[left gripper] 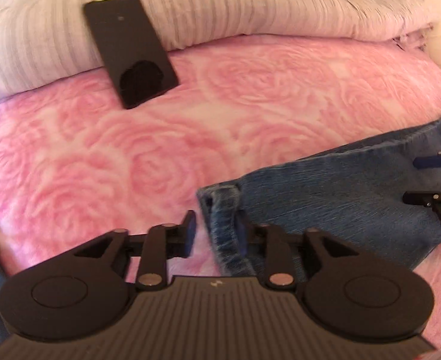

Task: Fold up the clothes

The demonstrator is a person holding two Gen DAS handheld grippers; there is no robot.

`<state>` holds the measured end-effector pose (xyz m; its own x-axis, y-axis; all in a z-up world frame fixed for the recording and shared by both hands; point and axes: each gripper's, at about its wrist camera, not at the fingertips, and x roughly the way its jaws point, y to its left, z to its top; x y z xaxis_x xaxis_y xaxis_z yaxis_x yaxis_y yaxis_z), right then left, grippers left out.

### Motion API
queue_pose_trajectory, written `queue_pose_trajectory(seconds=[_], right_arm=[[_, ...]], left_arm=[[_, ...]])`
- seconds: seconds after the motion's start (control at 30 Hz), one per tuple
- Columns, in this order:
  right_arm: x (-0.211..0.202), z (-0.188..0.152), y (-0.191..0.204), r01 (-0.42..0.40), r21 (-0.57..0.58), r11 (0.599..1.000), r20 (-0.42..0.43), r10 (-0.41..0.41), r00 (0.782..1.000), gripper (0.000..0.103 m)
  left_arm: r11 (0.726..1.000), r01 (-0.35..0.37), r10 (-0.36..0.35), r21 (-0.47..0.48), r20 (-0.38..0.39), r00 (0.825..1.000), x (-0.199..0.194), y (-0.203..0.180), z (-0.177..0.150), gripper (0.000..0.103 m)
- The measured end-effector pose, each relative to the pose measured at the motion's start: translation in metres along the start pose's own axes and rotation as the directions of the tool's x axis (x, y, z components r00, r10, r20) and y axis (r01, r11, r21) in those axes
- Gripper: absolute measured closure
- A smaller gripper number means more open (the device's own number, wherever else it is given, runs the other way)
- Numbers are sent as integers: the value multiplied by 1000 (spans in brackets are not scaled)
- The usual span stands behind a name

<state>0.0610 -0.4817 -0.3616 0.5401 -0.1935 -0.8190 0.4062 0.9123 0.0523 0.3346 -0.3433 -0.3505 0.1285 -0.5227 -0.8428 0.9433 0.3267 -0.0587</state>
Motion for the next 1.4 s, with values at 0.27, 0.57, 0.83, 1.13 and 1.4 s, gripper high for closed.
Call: queue_pose_trajectory(seconds=[0.27,0.57,0.83,1.13,1.4], right_arm=[[-24,-18,-67,11,250,968,95,-36,995,14],[-34,-17,-121,76,291,954,107,-112,988,14],[-91,-108,-129,164,259,952,-23,-164,986,15],[-163,-150,-164,303,357,884,-134,-272,953,11],[-211,-124,-138,250,361,898,-102,-229,968,7]], left_arm=[[956,94,-95,277,-10,995,-20,-68,-24,75],[941,74,-66,329,-33,997,-16,-106,-21,79],[912,104,-31,398,-187,982,4,-146,-39,72],[912,4,95,411,-219,971,-47,-178,-37,76],[937,-72,153,341,-217,964,-90,-202,-53,66]])
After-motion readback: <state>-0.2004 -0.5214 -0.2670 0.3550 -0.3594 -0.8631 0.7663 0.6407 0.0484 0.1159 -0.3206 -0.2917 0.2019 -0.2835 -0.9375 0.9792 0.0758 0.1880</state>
